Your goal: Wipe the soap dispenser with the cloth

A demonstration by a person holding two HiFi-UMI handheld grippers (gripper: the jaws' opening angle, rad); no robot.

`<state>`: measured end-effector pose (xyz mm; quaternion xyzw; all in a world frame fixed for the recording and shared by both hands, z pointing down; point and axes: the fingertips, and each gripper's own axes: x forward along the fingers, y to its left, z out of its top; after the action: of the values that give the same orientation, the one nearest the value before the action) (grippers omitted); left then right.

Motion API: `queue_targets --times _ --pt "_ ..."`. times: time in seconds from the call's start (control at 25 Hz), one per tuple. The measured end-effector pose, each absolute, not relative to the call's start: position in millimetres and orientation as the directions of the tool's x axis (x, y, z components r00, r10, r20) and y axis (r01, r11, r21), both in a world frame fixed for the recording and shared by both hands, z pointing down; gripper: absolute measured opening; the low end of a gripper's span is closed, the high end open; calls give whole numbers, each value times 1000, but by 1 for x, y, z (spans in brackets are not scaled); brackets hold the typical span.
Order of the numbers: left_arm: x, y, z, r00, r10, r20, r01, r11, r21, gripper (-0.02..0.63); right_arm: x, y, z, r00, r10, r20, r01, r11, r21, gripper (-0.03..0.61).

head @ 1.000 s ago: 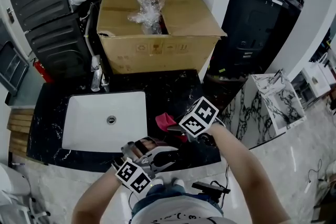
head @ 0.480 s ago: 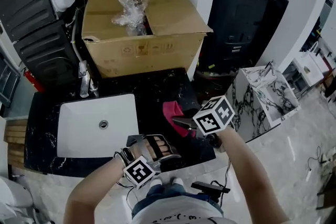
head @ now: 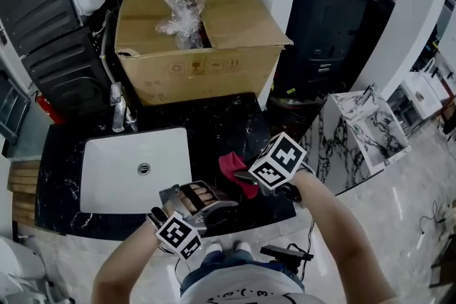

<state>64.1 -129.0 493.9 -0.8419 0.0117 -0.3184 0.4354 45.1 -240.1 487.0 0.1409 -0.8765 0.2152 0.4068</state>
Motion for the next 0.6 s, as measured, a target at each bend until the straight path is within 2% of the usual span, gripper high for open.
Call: queue_targets --times 0.16,0.24,0.4,0.52,0.6 --pt "55 -139 478 847 -359 392 -31 -770 -638 103 48 -245 503 -568 -85 819 -449 866 -222 48" --pt "49 -145 472 865 -372 337 -133 -818 -560 103 49 -248 509 -539 -92 837 -447 874 -192 48" --pt "44 -153 468 875 -382 298 -201 -845 -495 103 38 -252 489 -601 -109 792 -424 883 -199 49" --pt "43 -154 467 876 -388 287 -215 -846 -488 103 21 -237 461 -689 -39 724 -308 920 -243 49" --pt "42 -153 469 874 -389 289 -210 -841 -499 103 12 -223 454 -691 32 722 -215 945 -248 49"
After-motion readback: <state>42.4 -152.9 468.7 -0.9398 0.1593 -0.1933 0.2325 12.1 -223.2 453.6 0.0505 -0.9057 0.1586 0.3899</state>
